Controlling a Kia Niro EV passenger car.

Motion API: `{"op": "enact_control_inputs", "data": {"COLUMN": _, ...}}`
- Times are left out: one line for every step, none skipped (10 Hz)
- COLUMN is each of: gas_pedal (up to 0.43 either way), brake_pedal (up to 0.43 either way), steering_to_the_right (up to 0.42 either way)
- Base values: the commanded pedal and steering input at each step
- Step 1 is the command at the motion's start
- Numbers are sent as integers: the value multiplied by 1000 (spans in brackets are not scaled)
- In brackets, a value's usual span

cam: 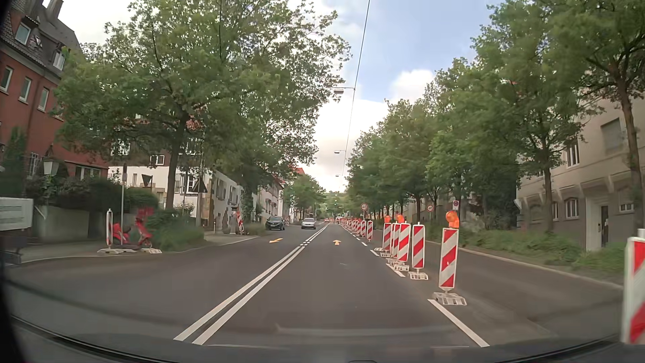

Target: Follow the waypoints while adhering to traffic rules and regulations

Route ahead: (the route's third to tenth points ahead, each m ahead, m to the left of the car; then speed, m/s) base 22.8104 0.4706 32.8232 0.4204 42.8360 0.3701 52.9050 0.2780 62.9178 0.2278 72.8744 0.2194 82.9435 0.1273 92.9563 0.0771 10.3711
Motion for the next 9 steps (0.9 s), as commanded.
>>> {"op": "enact_control_inputs", "data": {"gas_pedal": 118, "brake_pedal": 0, "steering_to_the_right": 3}}
{"op": "enact_control_inputs", "data": {"gas_pedal": 118, "brake_pedal": 0, "steering_to_the_right": 1}}
{"op": "enact_control_inputs", "data": {"gas_pedal": 118, "brake_pedal": 0, "steering_to_the_right": 2}}
{"op": "enact_control_inputs", "data": {"gas_pedal": 118, "brake_pedal": 0, "steering_to_the_right": 6}}
{"op": "enact_control_inputs", "data": {"gas_pedal": 0, "brake_pedal": 0, "steering_to_the_right": 4}}
{"op": "enact_control_inputs", "data": {"gas_pedal": 0, "brake_pedal": 0, "steering_to_the_right": 0}}
{"op": "enact_control_inputs", "data": {"gas_pedal": 8, "brake_pedal": 0, "steering_to_the_right": 0}}
{"op": "enact_control_inputs", "data": {"gas_pedal": 110, "brake_pedal": 0, "steering_to_the_right": 0}}
{"op": "enact_control_inputs", "data": {"gas_pedal": 118, "brake_pedal": 0, "steering_to_the_right": -1}}
